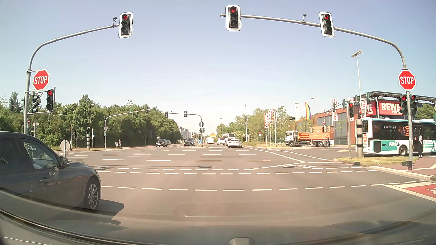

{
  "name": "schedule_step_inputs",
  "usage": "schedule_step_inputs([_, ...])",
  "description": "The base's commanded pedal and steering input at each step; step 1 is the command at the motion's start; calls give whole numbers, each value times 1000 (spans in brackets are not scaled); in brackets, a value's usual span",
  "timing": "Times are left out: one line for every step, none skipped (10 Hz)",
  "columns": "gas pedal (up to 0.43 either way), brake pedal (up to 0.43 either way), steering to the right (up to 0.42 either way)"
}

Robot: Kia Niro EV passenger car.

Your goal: Follow the waypoints while adhering to traffic rules and regulations

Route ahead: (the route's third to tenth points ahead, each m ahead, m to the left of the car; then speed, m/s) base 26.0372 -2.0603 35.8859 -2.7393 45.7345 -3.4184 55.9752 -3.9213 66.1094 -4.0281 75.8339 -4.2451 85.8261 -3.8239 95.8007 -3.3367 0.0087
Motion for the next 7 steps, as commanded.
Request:
schedule_step_inputs([0,262,8])
schedule_step_inputs([0,262,8])
schedule_step_inputs([0,262,8])
schedule_step_inputs([0,262,8])
schedule_step_inputs([0,262,8])
schedule_step_inputs([0,262,8])
schedule_step_inputs([0,262,8])
